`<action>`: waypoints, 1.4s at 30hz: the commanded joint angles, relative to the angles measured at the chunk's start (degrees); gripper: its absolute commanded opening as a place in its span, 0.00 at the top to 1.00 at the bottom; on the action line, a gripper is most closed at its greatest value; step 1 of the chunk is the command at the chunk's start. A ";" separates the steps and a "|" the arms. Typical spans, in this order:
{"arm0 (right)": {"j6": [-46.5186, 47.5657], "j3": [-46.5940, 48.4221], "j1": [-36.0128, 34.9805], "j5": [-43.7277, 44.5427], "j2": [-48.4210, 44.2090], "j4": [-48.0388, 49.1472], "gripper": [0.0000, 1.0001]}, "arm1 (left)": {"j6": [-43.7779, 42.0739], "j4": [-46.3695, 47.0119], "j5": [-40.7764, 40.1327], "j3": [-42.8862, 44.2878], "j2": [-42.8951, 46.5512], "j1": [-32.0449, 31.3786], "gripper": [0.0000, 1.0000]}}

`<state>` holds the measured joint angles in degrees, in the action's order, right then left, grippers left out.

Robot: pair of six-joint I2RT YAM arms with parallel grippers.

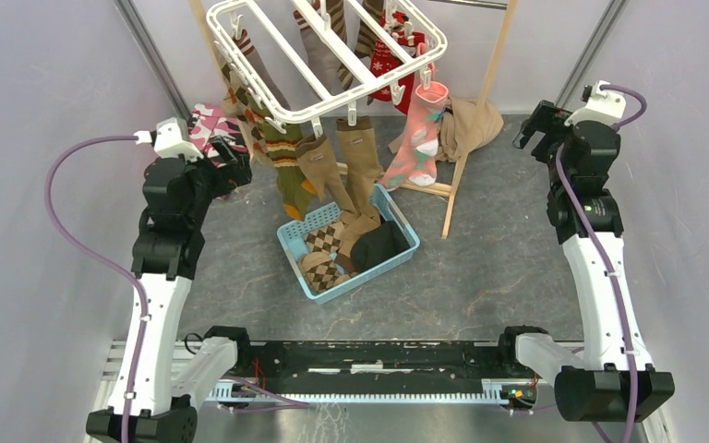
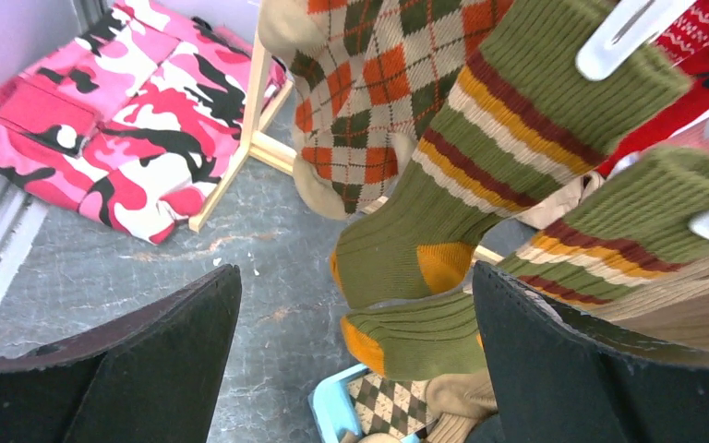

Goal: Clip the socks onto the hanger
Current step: Reset both arms

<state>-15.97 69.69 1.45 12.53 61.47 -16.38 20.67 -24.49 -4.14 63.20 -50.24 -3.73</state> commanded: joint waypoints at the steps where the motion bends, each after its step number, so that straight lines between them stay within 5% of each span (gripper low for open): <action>1: 0.03 1.57 -1.14 1.10 -1.11 0.10 0.02 | -2.34 -2.66 -3.02 5.16 1.80 0.21 0.00; 20: 10.43 7.94 -20.46 32.35 -3.30 3.98 0.02 | -1.67 -0.98 0.12 10.77 3.83 0.19 0.00; 42: 5.97 7.60 -21.06 39.74 -2.43 4.76 0.02 | -5.15 -2.06 -0.05 12.67 3.33 0.18 0.00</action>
<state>-7.84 75.05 -19.51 48.77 58.81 -11.27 19.31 -27.57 -4.34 73.45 -47.13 -3.70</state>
